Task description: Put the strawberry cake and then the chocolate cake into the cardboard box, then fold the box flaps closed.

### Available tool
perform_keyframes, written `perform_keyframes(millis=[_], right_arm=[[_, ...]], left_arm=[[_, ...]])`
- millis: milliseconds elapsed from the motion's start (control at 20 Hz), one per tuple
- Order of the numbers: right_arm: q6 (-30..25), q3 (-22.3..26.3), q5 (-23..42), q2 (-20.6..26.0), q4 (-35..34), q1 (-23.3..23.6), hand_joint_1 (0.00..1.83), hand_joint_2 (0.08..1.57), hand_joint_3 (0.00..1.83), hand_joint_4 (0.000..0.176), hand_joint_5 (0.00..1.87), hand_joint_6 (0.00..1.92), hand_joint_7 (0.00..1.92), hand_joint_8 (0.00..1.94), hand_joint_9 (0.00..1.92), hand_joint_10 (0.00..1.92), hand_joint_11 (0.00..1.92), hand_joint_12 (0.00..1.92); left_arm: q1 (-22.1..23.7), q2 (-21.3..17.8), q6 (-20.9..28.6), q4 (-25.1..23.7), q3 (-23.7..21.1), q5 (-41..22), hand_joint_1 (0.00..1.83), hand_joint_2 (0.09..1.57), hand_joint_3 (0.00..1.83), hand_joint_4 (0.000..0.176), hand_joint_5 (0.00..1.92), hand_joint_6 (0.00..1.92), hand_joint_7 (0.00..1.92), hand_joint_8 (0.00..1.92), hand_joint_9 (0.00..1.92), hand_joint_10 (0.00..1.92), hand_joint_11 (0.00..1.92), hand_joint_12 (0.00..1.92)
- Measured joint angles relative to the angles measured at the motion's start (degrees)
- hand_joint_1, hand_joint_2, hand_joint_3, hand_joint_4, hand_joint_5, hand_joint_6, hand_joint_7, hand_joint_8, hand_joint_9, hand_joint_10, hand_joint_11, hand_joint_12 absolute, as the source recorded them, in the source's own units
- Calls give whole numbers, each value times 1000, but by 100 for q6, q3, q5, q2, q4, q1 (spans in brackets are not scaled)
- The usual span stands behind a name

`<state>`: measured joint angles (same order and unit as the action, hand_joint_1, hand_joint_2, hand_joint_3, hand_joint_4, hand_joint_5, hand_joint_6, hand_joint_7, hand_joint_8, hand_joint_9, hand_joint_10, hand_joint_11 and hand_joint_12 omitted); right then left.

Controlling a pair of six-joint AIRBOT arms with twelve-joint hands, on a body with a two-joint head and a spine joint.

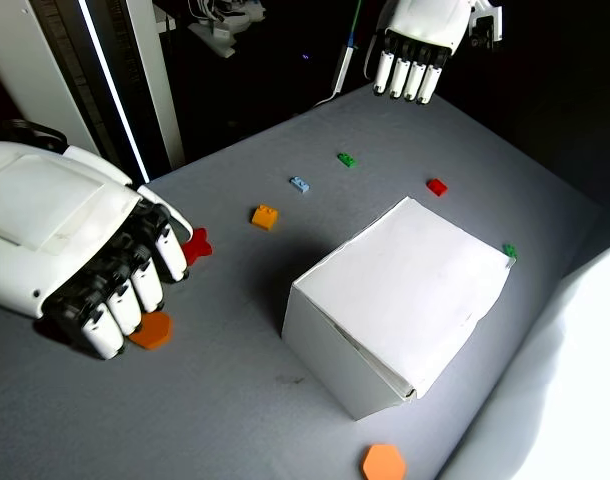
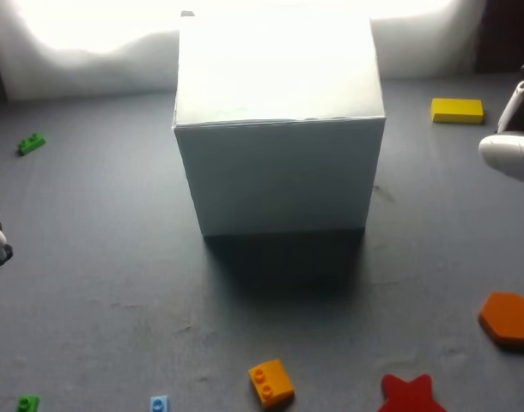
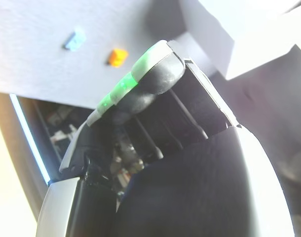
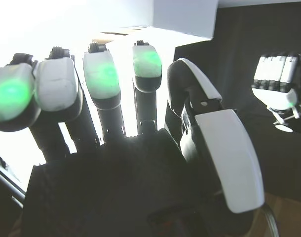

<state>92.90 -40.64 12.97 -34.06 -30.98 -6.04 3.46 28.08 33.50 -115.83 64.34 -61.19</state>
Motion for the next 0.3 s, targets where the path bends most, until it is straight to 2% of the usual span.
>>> perform_keyframes(millis=[100,200,300], right_arm=[[0,0,9,-22,48,-24,112,1570,48,176,1216,1921,1351,1941,1402,1921,1367,1921],[0,0,-20,-35,59,-24,117,1571,60,176,1243,1921,1376,1941,1427,1921,1416,1921],[0,0,-9,-46,63,-24,233,1571,38,176,1281,1921,1399,1941,1454,1921,1462,1921]], left_arm=[[66,0,22,-61,107,7,560,1443,0,0,1010,1921,1098,1921,1139,1921,1135,1921],[72,0,26,-50,138,33,531,1447,0,0,1002,1921,1110,1921,1155,1921,1143,1921],[72,0,31,-50,136,-4,525,1460,0,0,1021,1921,1153,1921,1206,1921,1186,1921]])
